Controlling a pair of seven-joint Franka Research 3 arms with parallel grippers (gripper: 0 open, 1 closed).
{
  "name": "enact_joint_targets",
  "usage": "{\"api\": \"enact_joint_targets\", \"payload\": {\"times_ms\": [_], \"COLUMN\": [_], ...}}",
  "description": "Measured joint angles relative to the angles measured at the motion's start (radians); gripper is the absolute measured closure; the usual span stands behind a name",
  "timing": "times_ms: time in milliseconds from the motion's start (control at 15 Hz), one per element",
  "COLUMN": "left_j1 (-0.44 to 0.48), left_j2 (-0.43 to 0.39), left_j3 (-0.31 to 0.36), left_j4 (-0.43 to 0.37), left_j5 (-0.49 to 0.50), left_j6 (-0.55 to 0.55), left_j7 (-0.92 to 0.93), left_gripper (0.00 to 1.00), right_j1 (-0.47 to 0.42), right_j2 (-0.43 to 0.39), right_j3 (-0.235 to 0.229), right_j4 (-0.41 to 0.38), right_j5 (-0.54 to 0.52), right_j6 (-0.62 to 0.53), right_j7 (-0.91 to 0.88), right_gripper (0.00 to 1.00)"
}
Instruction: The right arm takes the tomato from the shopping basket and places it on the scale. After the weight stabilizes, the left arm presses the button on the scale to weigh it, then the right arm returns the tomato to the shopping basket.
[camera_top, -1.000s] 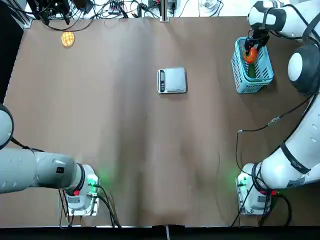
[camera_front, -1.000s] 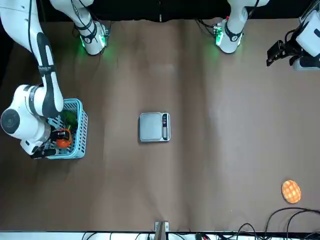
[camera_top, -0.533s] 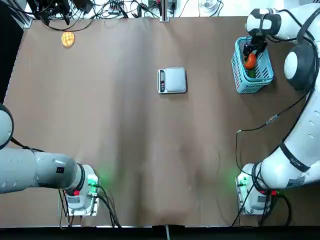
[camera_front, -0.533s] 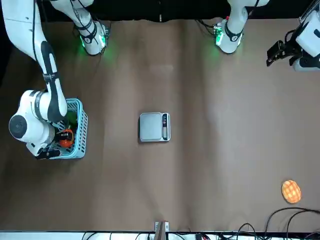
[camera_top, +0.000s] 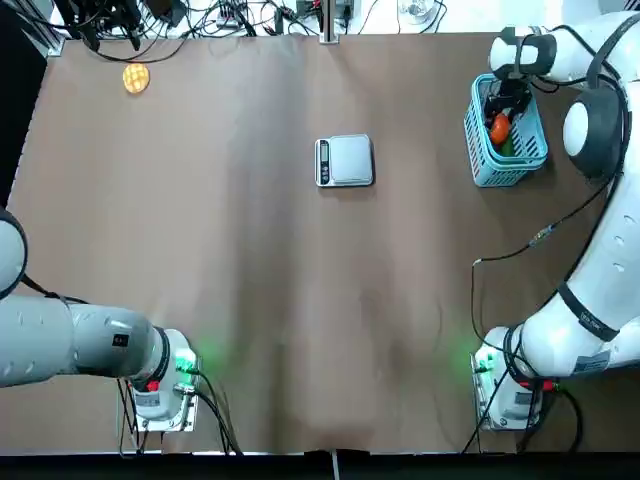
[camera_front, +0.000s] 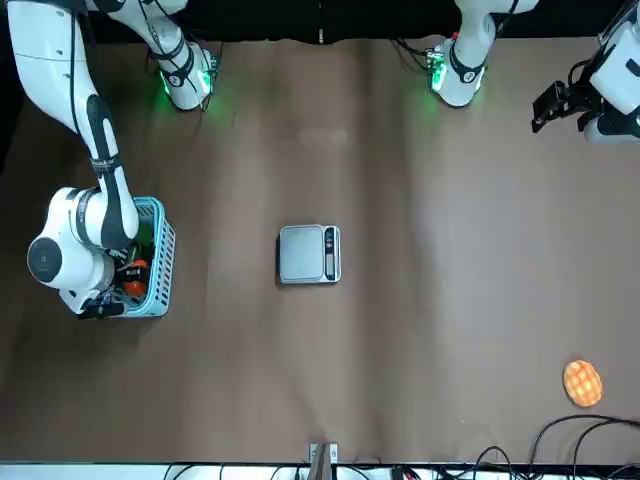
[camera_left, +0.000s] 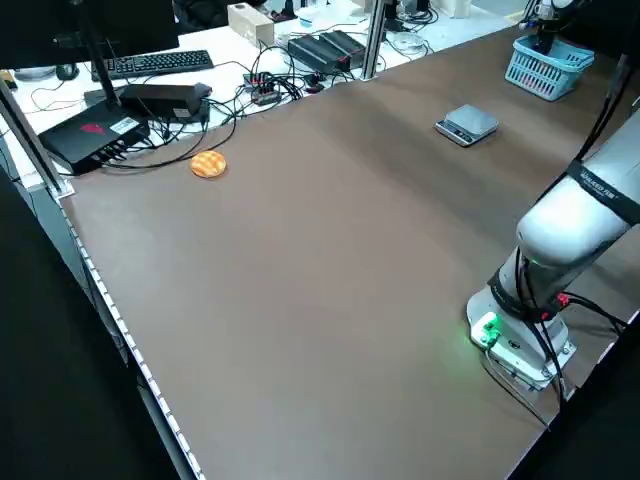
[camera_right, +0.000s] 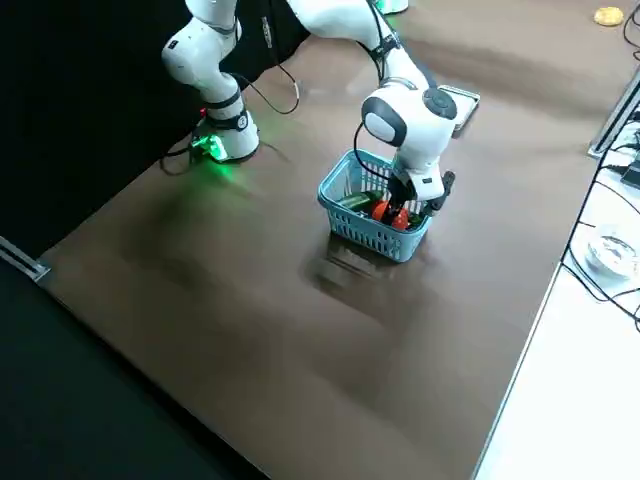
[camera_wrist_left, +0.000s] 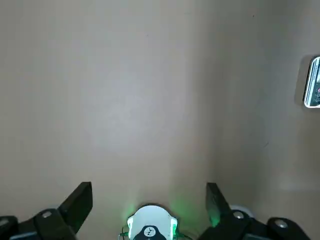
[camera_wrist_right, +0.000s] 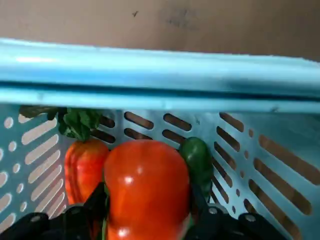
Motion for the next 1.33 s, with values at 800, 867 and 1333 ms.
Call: {"api": "enact_joint_targets", "payload": {"times_ms": [800,867,1333], "left_j1": [0.005,0.005,0.005], "left_j2": [0.000,0.000,0.000], "left_j3": [0.003,0.003,0.002], "left_j4": [-0.003,-0.003,-0.003], "left_j5": [0.000,0.000,0.000], "left_j6": [0.000,0.000,0.000], "left_j7": [-0.001,-0.001,-0.001], "left_gripper": [0.00,0.00,0.00], "right_j1": [0.000,0.000,-0.005], "right_j2": [0.000,-0.001,-0.118], "right_j3": [0.000,0.000,-0.002], "right_j4": [0.001,0.002,0.037], "right_j5": [0.000,0.000,0.000], "right_j6": [-0.003,-0.007,-0.126], "right_j7": [0.001,0.001,0.001], "right_gripper": [0.10,0.10,0.09]}}
